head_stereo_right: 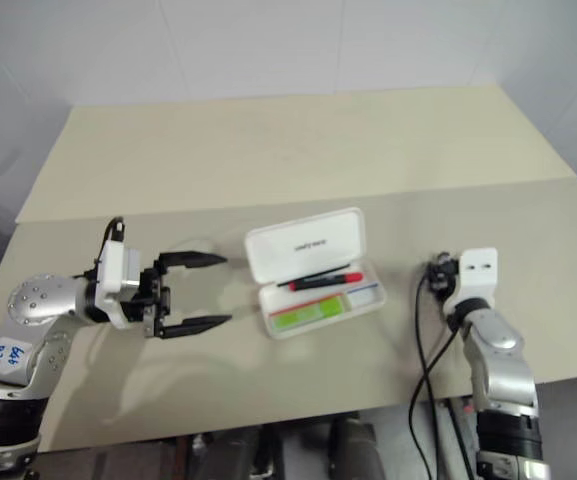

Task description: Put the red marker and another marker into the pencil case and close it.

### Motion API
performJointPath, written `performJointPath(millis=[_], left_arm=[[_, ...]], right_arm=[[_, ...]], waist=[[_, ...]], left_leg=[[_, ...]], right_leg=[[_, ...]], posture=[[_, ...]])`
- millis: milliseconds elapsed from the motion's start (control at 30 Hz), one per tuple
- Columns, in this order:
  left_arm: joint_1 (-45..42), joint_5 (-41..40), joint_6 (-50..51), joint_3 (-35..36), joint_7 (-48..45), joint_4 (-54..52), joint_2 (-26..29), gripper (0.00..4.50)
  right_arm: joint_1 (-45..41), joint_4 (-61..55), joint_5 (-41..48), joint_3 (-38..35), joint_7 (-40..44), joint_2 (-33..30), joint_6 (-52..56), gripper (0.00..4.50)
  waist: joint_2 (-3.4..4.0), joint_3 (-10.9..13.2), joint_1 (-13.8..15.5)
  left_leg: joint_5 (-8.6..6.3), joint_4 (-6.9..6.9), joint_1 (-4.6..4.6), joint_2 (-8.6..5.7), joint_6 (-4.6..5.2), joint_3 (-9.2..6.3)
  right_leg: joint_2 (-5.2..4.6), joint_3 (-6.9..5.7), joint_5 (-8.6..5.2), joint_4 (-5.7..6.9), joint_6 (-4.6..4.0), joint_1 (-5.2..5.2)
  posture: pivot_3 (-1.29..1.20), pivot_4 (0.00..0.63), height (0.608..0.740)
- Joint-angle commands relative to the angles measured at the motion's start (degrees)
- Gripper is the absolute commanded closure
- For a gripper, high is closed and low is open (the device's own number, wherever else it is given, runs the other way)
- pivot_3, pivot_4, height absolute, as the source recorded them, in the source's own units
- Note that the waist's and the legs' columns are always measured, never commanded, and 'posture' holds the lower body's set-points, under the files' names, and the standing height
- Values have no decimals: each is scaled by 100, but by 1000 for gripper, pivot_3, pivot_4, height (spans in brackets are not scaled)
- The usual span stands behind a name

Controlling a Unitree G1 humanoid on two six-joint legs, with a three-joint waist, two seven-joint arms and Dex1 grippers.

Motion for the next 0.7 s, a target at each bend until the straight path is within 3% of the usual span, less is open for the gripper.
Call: performJointPath(millis=[33, 67, 300, 433, 533, 700], left_arm=[[-24, -119, -5, 55, 28, -209, 33, 0], [-18, -113, -12, 46, 26, -209, 28, 0], [83, -69, -47, -48, 46, -267, -31, 0], [240, -76, -110, -104, 18, -279, -105, 0], [331, -76, -107, -129, 56, -361, -126, 0], [436, -77, -110, -107, 108, -422, -122, 0]], right_arm=[[-67, -46, -73, -100, -191, -73, 218, 3870], [-94, -38, -8, -124, -138, -83, 294, 4119], [-118, -108, 186, 105, 784, -473, 366, 4118], [-263, -43, 246, 552, 2667, -1406, -598, 4118], [-423, 308, 283, 644, 3574, -1904, -1318, 4118], [-1220, 1217, 599, 901, 5425, -2366, -2207, 4118]], waist=[[-1, -1, 10], [-1, -1, 9], [-2, -1, 6], [5, 3, -11], [4, 4, 8], [3, 4, 10]], left_leg=[[0, -1, 0, 0, 0, 0], [0, -1, 0, 0, 0, -1], [-1, -3, 0, 0, 0, 0], [-1, -6, -1, 0, 11, 6], [5, -7, -2, 1, 28, 9], [4, -1, -2, 2, 30, 9]], right_leg=[[0, -1, 0, 0, 0, 0], [0, -1, 0, 0, 0, 0], [-1, 0, 0, -2, 0, 0], [2, 1, 0, -11, 0, -2], [6, -2, -1, -16, 2, -2], [4, -3, 1, -18, 5, 1]], posture=[[0, 150, 740], [0, 150, 740], [0, 150, 740], [0, 150, 740], [0, 150, 740], [0, 150, 740]])
